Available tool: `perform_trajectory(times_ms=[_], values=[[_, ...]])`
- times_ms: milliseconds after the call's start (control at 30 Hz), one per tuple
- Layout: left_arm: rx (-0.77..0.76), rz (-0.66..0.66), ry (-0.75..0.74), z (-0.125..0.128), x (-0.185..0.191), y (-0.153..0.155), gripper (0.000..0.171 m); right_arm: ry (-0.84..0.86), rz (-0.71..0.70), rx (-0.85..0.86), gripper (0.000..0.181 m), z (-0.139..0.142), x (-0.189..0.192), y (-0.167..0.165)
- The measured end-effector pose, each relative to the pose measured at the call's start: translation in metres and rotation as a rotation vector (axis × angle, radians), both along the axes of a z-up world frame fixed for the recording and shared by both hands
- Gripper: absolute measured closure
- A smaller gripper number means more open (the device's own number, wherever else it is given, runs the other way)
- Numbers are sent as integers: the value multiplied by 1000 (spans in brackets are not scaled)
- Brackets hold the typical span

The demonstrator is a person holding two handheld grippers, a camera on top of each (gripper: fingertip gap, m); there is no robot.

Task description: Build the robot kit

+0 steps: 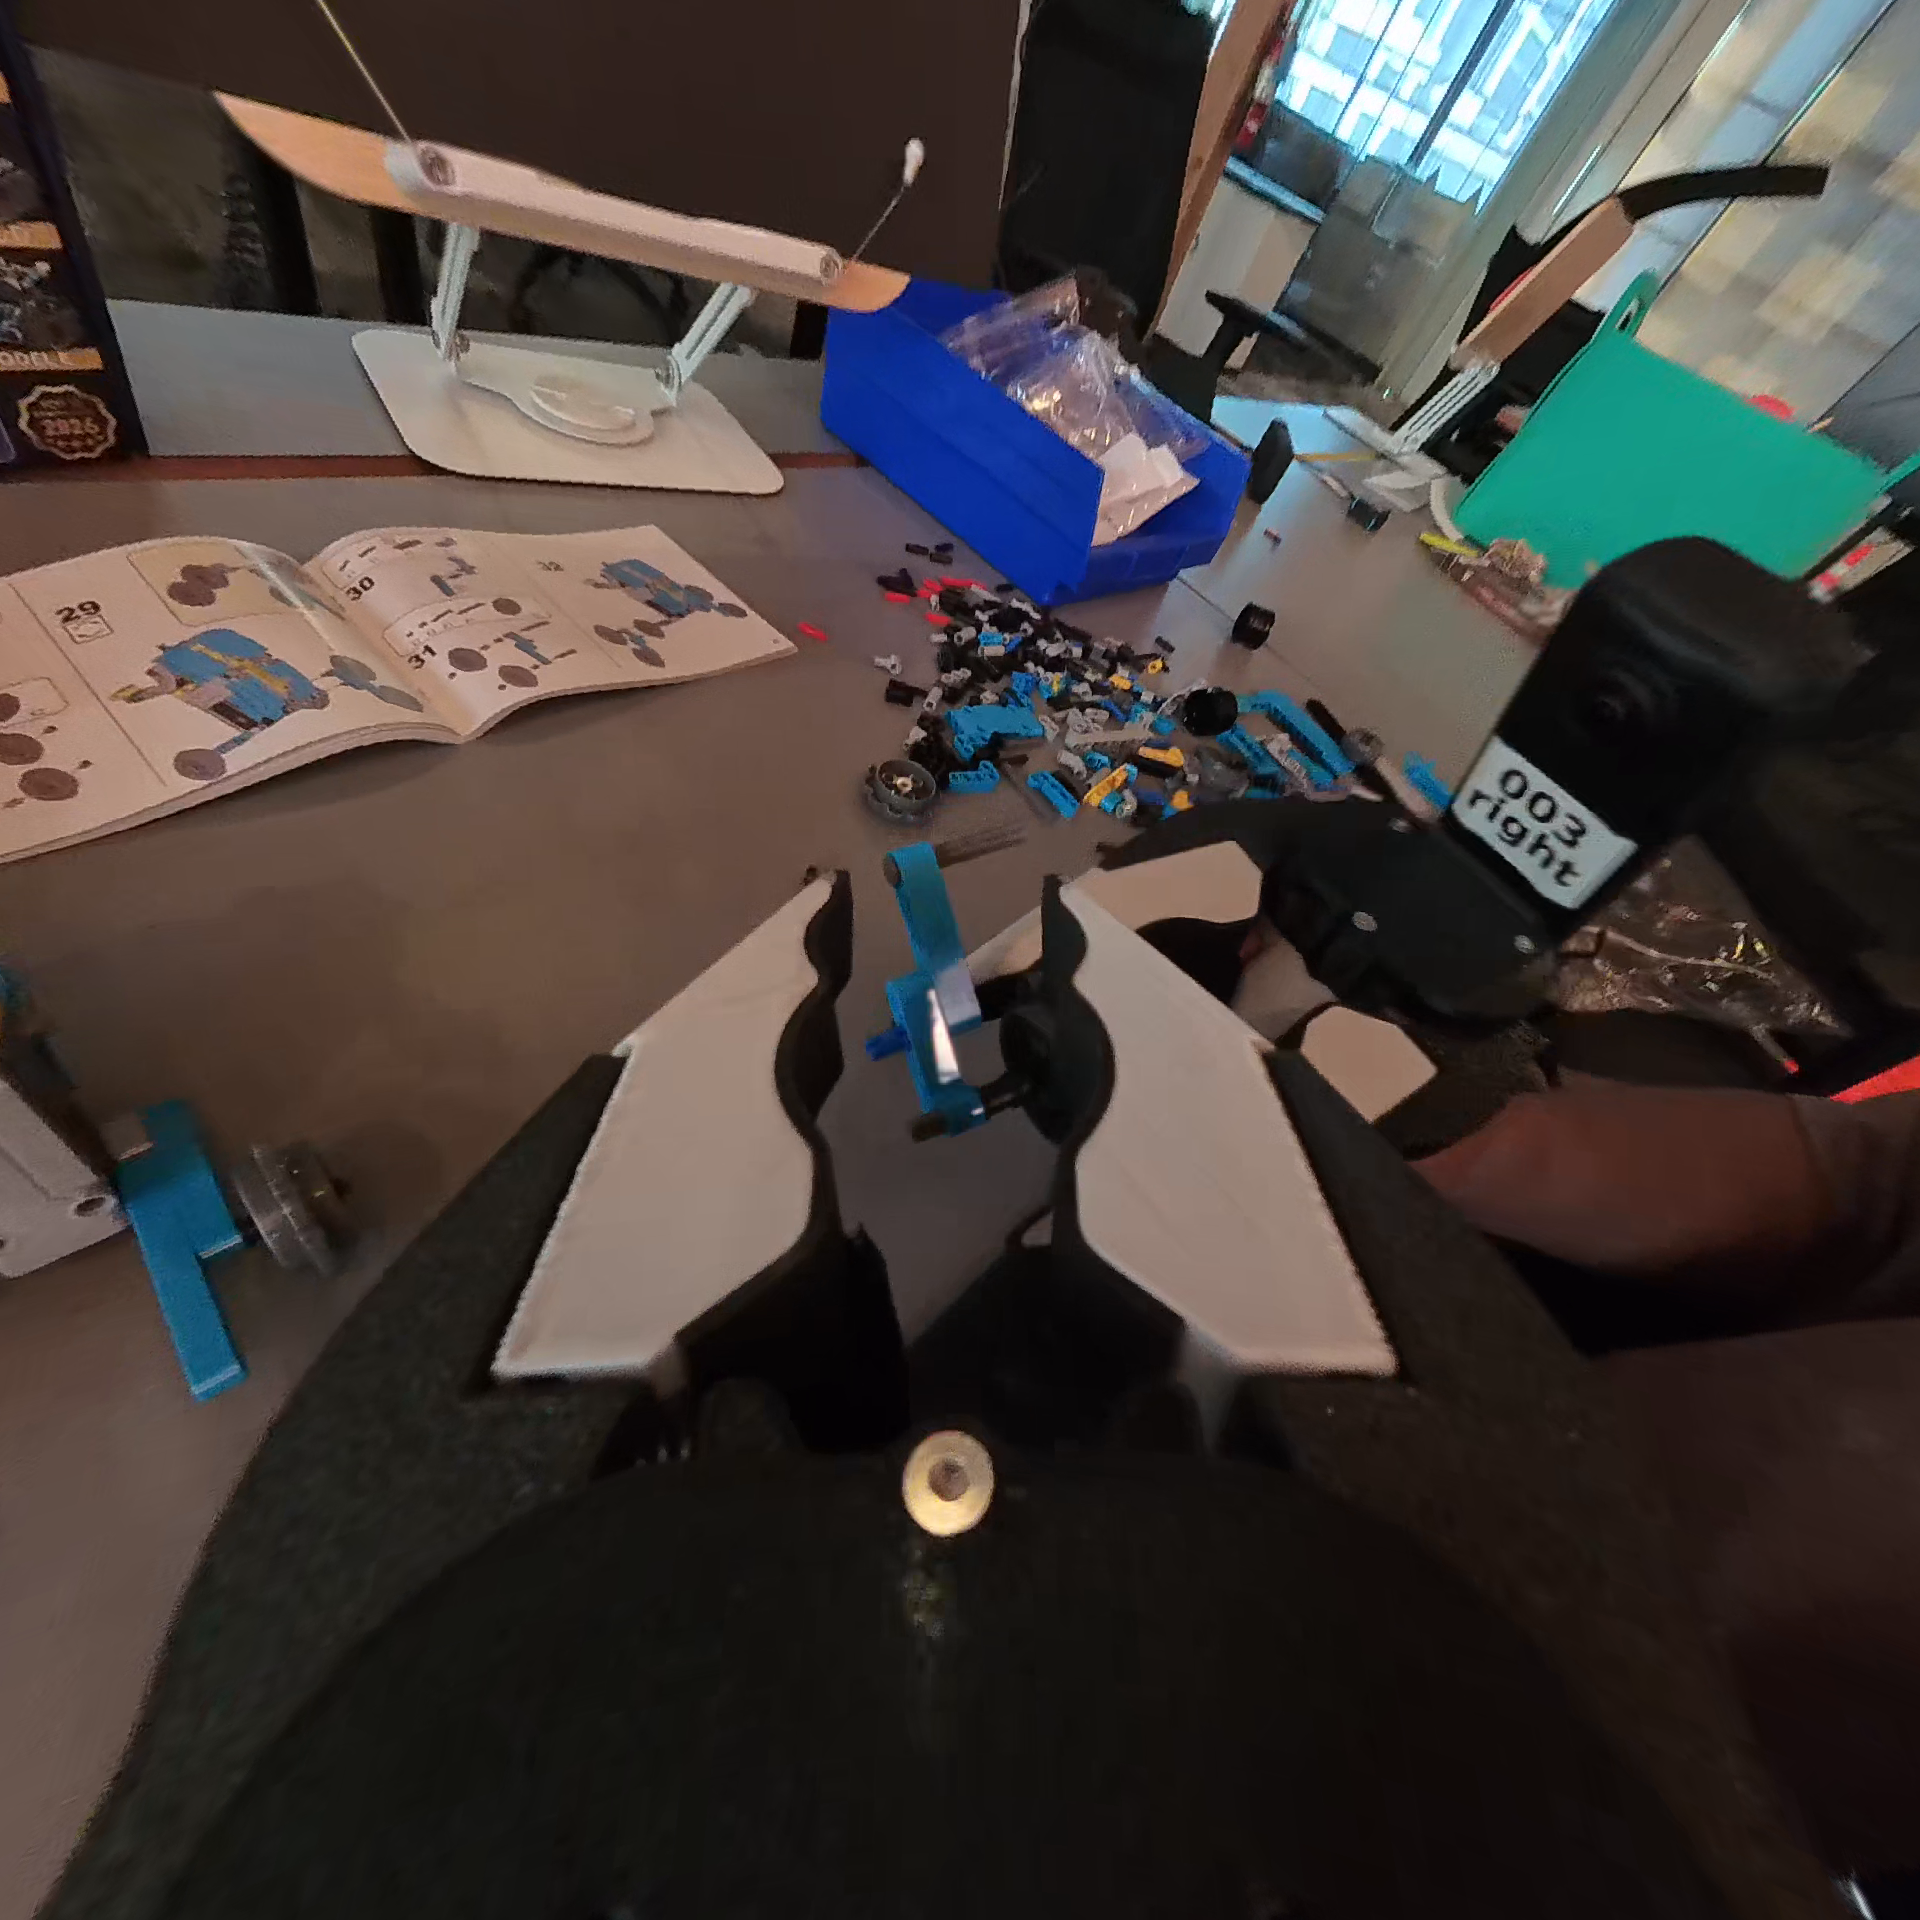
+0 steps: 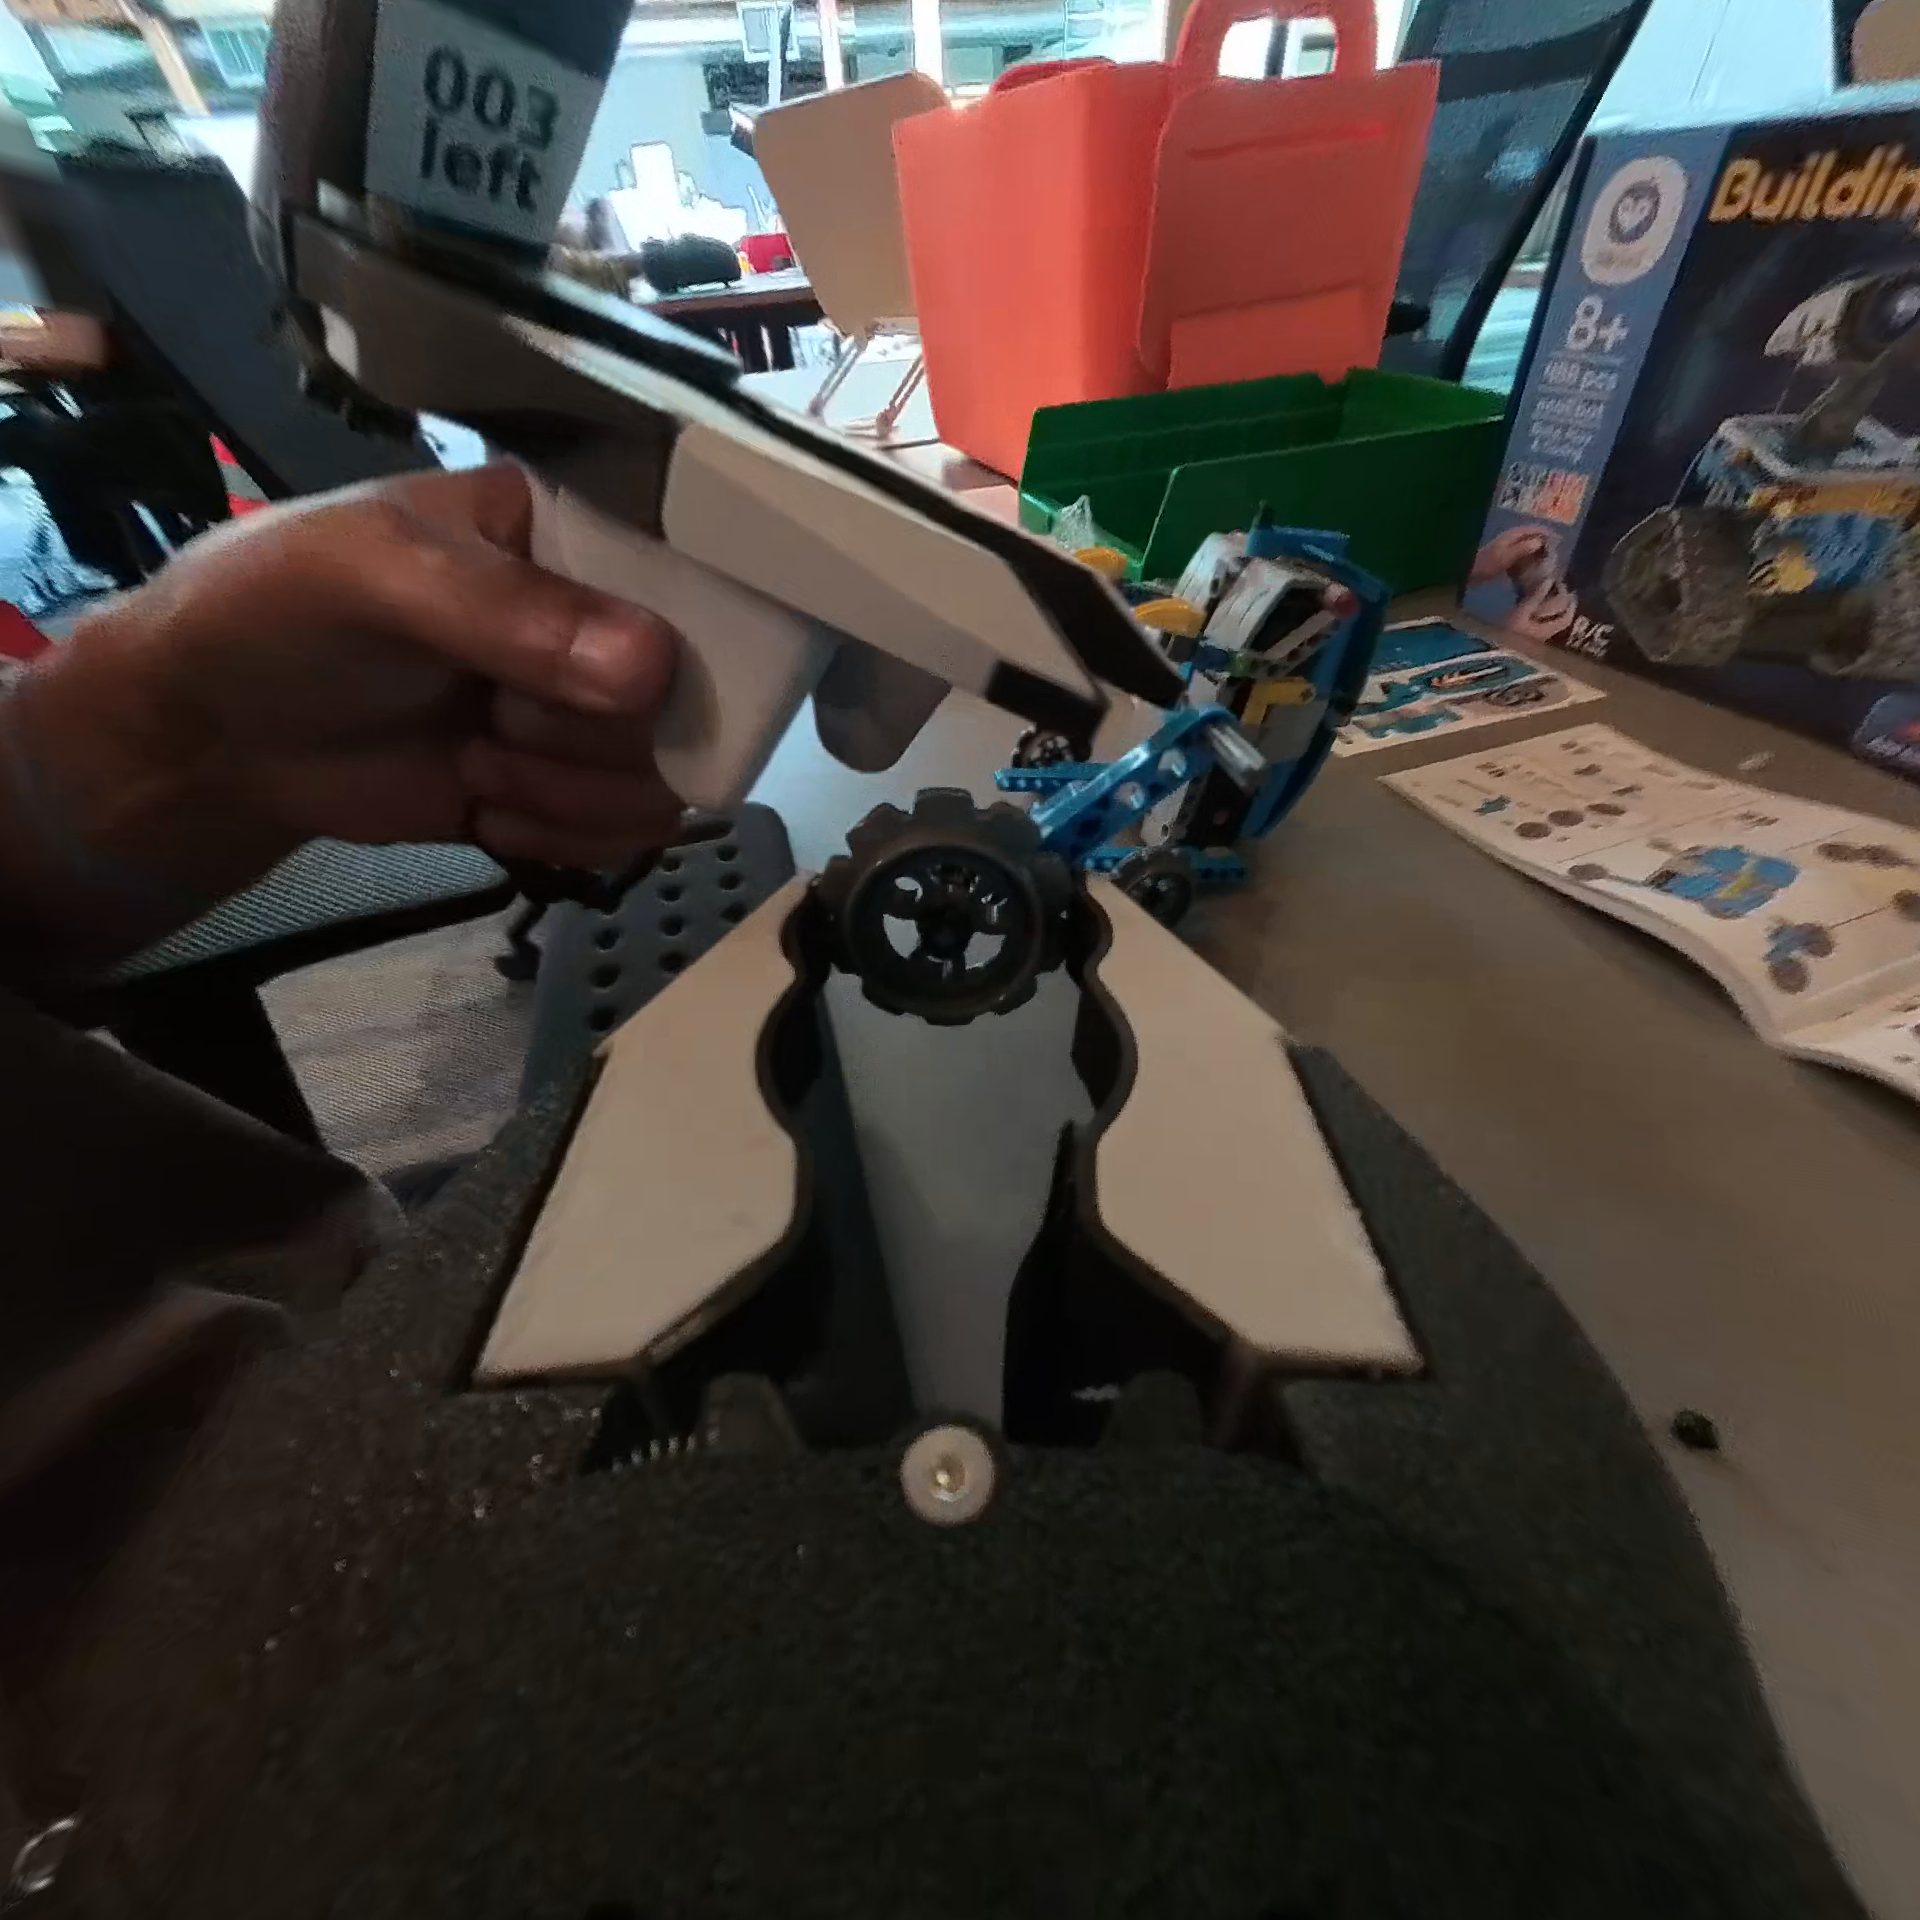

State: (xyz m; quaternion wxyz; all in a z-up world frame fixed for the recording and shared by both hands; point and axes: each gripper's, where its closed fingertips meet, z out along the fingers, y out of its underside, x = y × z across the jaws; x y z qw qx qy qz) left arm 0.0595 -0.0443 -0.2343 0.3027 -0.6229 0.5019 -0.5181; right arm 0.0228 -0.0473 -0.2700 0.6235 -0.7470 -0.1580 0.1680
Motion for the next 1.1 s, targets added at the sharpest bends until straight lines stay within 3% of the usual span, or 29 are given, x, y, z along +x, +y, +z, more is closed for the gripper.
perform_trajectory(times_ms=[167,367,600,833,1100], values=[[33,12,86,-7,3,1,141,-76,-7,23,136,0,-7,-1],[60,-3,111,-12,2,-2,160,-59,11,11,137,-1,-9,-2],[178,-4,108,-14,0,-2,160,-136,9,9,136,-5,-11,-2],[162,-11,115,-18,0,-1,159,-164,21,-3,136,-9,-15,-2],[201,-3,79,-13,-3,3,161,-71,41,-36,135,-9,-17,0]])
